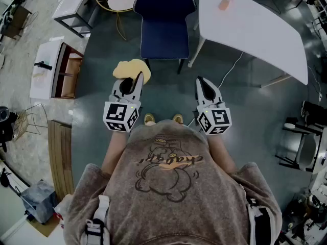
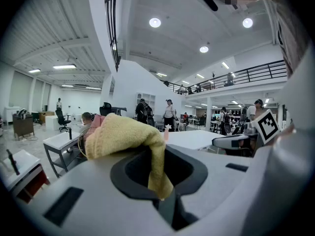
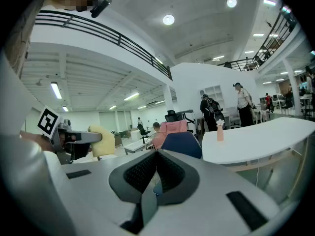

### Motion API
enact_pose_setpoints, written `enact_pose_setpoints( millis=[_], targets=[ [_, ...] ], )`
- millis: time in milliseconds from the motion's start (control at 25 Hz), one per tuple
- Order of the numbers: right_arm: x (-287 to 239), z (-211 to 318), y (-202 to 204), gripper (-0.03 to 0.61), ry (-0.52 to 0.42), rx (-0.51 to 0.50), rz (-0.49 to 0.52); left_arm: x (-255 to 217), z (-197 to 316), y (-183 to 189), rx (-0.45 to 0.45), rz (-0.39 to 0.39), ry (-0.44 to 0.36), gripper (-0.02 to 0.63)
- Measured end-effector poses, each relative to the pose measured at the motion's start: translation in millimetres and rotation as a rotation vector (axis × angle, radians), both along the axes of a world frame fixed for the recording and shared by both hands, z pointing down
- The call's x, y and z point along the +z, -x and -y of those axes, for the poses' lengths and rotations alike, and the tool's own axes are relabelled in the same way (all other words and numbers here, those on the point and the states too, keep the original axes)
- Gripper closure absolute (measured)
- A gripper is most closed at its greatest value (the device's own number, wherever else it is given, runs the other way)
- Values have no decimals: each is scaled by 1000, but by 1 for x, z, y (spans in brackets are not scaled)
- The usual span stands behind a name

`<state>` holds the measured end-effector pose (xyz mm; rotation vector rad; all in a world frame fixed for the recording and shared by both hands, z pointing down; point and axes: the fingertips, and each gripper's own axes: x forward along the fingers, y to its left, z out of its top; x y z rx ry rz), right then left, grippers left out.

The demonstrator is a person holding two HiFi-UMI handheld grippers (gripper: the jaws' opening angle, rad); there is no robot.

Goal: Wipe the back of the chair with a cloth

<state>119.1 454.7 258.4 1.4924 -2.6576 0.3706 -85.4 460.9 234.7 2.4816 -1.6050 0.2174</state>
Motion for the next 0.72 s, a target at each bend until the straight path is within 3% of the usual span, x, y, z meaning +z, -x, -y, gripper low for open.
enact_pose_setpoints(
  millis=[360, 720],
  targets=[
    [-6, -4, 17, 552, -45, 43, -28, -1, -2, 9, 50, -4, -10, 561],
    [-1, -22, 60, 552, -57, 84, -11, 18, -10, 51, 122, -2, 2, 561]
  ],
)
